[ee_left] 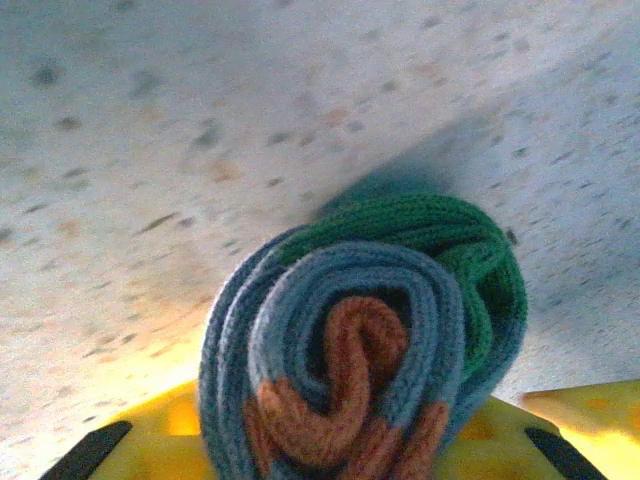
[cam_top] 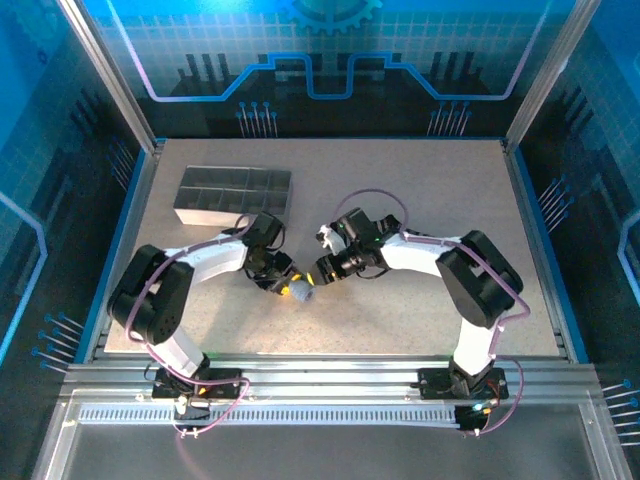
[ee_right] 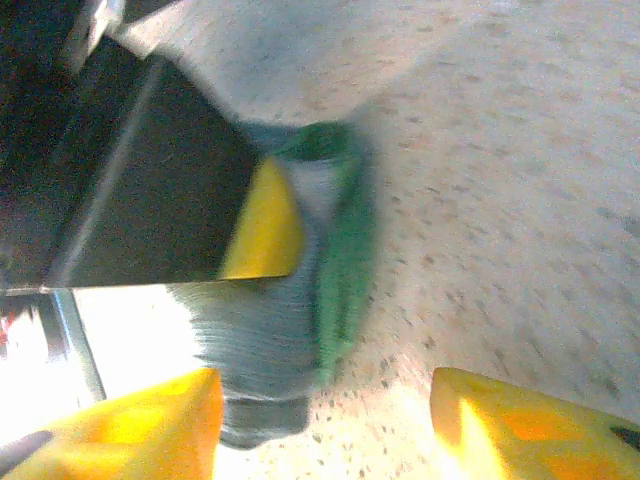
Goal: Roll the socks
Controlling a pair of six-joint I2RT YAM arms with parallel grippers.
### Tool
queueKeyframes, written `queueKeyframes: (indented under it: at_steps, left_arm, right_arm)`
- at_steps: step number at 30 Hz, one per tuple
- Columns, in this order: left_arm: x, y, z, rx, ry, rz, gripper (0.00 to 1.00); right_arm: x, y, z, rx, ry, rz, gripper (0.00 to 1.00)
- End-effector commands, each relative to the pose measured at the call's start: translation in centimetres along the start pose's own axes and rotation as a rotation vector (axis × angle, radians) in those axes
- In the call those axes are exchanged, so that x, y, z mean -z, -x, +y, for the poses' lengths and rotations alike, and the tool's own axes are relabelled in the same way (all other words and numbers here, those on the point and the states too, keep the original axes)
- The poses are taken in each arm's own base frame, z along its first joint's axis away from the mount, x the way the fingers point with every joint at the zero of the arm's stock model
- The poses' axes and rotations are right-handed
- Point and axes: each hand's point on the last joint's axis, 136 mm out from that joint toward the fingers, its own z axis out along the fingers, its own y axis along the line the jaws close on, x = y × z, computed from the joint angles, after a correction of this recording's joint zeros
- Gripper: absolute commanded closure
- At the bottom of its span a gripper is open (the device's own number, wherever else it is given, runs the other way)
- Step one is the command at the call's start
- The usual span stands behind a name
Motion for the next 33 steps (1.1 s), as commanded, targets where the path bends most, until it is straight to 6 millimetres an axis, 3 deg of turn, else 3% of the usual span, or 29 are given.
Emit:
queueKeyframes:
  at_steps: [1, 8, 14, 20, 26, 33]
  left_arm:
    - [-0.6, -0.7, 7.6, 0.112, 0.224, 0.018, 1.0]
    - [-0.7, -0.6, 9.1, 0.137, 0.237, 0.015, 1.0]
    - [-0.7, 0.0, 9.1, 0.135, 0.238, 0.004, 1.0]
    - [-1.2, 0.2, 9.4, 0.139, 0.237, -0.001, 1.0]
    - [-1.7, 0.4, 9.5, 0.15, 0.222, -0.006, 1.0]
    - [-1.5, 0.5, 8.6, 0.149, 0.179, -0.011, 1.0]
  right_arm:
    - [1.0, 0.1, -0.6, -0.186, -0.071, -0.058, 0.36]
    - [-1.8, -1.9, 2.5, -0.086, -0.044, 0.035, 0.2]
    - [-4.6, -3.8, 3.6, 0.019, -0.001, 0.183, 0.2]
    - [-6.3, -3.5, 4.6, 0.004, 0.057, 0.224, 0.21]
    - [-8.0, -3.8, 6.0, -0.04, 0.108, 0.258, 0.36]
    - [-8.2, -3.1, 5.7, -0.11, 0.099, 0.211, 0.77]
